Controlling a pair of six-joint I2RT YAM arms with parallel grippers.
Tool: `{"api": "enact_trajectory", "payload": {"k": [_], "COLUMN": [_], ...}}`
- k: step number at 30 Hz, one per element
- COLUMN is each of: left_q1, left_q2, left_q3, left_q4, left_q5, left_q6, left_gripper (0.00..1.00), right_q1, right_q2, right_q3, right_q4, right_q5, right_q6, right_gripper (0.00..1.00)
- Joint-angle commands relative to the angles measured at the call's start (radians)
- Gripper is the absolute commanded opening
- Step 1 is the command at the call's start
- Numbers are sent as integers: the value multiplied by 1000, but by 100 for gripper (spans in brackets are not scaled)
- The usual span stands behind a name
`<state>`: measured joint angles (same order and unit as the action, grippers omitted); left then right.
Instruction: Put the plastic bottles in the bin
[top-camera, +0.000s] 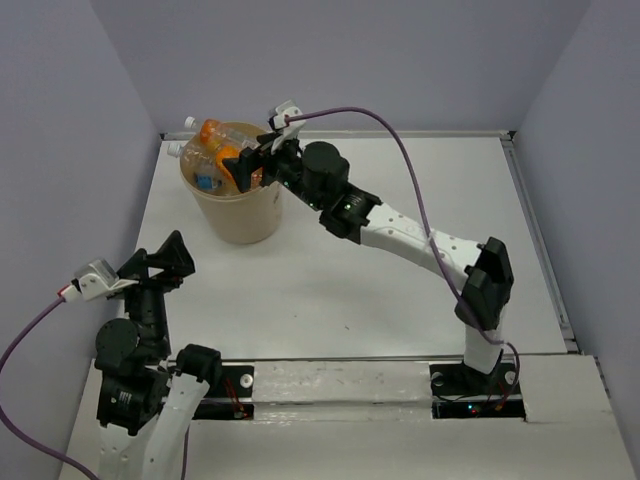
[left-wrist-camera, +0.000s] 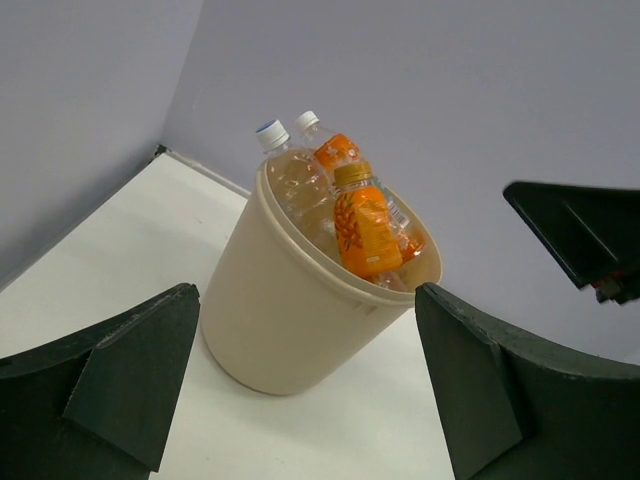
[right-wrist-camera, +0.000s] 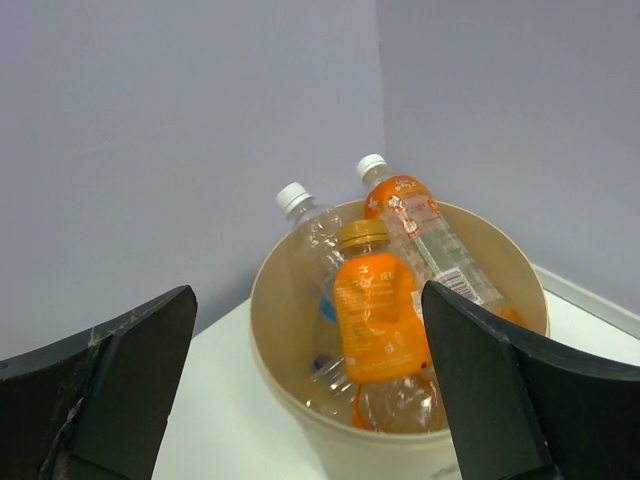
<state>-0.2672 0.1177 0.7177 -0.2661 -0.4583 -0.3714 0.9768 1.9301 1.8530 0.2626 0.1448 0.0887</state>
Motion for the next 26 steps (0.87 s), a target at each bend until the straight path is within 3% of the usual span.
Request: {"api": "enact_trajectory", "payload": {"k": [1,4,5,8,14,17,21,26], "left_q1": [3,2,2,0,-3,-1,-3,-3], "left_q2": [28,36,36,34,-41,-111,-142,-46], "left_q3": [101,135,140,150,83,13,-6,47], "left_q4": [18,16,18,-13,-74,-61,-48,-27], "left_q5": [62,133,153,224,288,302,336,349], "left_q6": [2,-41,-49,-80,-159,-179,-182,-152], "left_gripper": [99,99,99,99,99,99,99,99], "right_q1": [17,17,26,26,26,26,26,26], "right_q2": [-259,-517,-583,-834,-1308,-1457,-1508,-1444], "right_q3": [-295,-509,-634,-785,-1115,-1198,-1284,-1174], "right_q4": [82,125,119,6,-259,-321,-321,-321], "right_q5": [-71,-205,-205,-157,186,240,282,282], "right_q6": [74,68,88,155,206,206,243,188], "right_gripper": [100,100,100,100,100,100,100,100]}}
